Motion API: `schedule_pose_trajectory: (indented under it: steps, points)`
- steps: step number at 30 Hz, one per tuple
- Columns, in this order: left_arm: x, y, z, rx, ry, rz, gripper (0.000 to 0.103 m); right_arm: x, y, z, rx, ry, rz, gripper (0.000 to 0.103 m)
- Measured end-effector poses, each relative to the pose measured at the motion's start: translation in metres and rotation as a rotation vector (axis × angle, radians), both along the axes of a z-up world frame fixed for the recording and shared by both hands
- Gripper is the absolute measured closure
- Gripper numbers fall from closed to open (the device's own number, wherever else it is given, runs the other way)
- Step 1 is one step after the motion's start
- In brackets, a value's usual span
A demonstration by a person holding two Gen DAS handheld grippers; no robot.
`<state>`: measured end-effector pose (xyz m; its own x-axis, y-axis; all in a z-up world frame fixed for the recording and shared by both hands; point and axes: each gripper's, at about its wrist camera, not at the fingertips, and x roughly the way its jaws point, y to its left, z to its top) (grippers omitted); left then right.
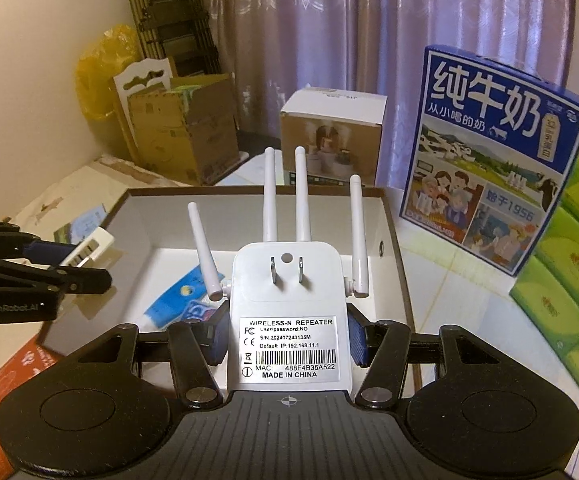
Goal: Organize rigid objects
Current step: 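Lift the clip and repeater and carry both over the brown box, then lower the clip and repeater into the box and open both tools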
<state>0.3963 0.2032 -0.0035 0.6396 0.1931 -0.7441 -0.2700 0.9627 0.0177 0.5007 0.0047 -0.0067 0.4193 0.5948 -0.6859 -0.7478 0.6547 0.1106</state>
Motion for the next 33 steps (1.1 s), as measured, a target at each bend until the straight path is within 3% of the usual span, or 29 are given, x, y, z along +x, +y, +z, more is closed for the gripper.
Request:
schedule_pose_trajectory:
  steps: [21, 28, 33]
  points:
    - [0.041, 0.031, -0.044, -0.023, 0.096, 0.013, 0.068, 0.056, 0.027, -0.058, -0.129, 0.061, -0.018, 0.05]
    - [0.044, 0.035, -0.052, -0.028, 0.111, 0.013, 0.068, 0.059, 0.028, -0.06, -0.113, 0.012, -0.038, 0.05]
    - [0.047, 0.038, -0.054, -0.025, 0.117, 0.02, 0.067, 0.063, 0.023, -0.054, -0.08, 0.033, -0.049, 0.05]
